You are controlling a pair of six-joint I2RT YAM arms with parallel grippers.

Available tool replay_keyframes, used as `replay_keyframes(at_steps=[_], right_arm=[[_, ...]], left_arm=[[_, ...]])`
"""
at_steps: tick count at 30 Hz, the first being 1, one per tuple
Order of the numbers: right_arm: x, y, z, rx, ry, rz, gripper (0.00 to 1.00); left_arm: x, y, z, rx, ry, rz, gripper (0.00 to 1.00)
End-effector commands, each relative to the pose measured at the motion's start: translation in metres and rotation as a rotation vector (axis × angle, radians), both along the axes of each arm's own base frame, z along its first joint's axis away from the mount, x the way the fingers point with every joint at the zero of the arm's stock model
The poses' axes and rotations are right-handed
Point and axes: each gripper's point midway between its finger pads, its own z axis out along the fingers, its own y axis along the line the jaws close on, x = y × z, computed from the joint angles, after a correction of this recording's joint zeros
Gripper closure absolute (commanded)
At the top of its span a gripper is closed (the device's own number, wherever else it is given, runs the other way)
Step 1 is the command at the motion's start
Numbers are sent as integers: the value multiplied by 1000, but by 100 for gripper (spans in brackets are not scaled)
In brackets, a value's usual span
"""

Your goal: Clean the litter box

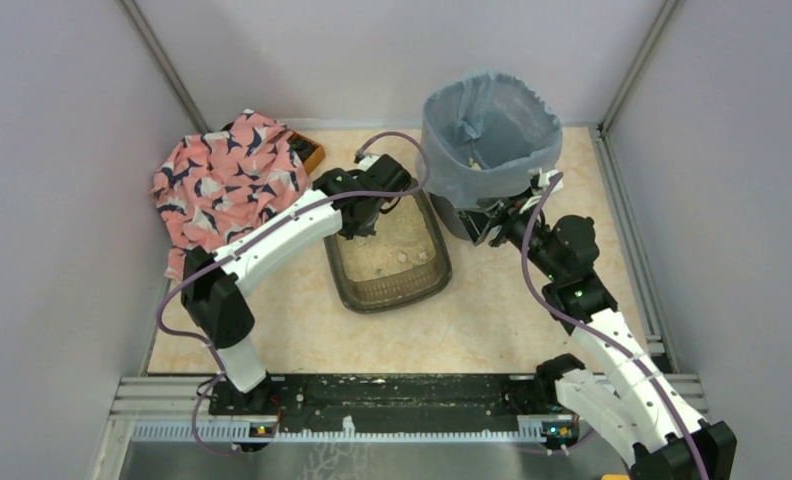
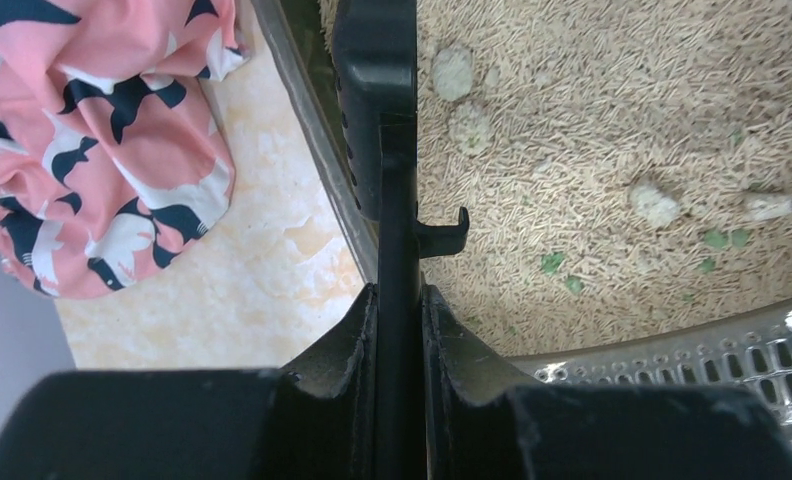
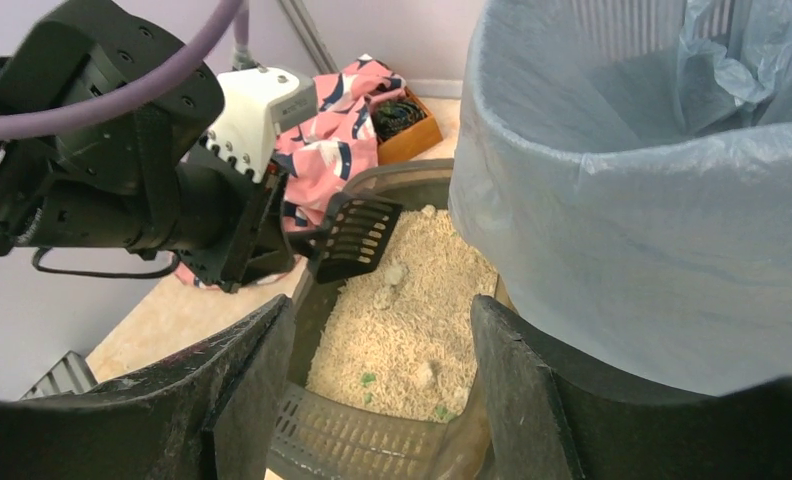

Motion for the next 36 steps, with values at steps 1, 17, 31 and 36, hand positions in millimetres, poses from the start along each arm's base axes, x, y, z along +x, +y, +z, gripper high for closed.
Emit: replay_keyframes(at_steps=[1,17,31,36], right_arm=[[0,-4,7,2,-47,-21,34],[0,-6,0,-4,-38,-31,34],[2,-10,-5,-11,-33,-54,34],[2,-11,-9,-14,-28,-64,34]], left_arm=[[-16,15,-1,46,33,18,100],[-21,-50,-38,-221,136,-186,100],[-11,-65,-25,-426,155,-198,100],[2,-30,-30,-433,152,-111,100]])
